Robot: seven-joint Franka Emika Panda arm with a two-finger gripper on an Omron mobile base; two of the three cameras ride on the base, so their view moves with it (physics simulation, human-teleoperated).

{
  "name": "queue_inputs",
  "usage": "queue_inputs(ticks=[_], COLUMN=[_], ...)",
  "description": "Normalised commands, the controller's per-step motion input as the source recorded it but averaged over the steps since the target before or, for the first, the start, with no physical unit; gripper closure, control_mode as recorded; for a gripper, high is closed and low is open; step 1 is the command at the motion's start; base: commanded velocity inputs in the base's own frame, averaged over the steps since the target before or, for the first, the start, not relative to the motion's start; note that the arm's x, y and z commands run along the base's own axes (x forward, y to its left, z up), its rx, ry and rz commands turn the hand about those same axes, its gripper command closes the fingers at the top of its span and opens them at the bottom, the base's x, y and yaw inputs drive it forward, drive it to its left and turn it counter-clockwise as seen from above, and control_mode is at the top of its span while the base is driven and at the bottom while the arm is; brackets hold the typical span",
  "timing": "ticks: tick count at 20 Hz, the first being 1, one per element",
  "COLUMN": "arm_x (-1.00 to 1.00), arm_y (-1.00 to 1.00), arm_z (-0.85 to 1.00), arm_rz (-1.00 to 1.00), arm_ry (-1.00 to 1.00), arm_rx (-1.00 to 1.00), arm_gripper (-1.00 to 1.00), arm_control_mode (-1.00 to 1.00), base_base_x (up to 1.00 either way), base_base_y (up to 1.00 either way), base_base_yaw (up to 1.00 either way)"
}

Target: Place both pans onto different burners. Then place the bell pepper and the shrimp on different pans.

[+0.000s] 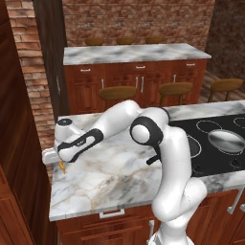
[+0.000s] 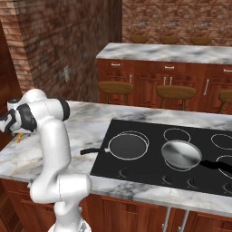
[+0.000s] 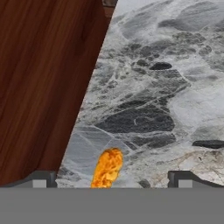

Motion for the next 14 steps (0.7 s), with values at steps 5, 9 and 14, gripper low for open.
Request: queue_inputs(ticks=[5,9,14], arm_x=[0.15,0.08,0.00], arm_y=[0.19,0.02,0.00], arm_z=[-0.21,-0.26,-0.28], arm_rz=[0.00,0.00,0.00], arm_ry=[0.00,0.00,-0.01], arm_rx=[0.00,0.00,0.00], arm_gripper=[-1.00,-1.00,-1.00], arm_control_mode=[-1.00,-1.00,-1.00], base_base_x=[0.00,0.00,0.00], base_base_y=[0.00,0.00,0.00], base_base_yaw=[0.00,0.00,0.00])
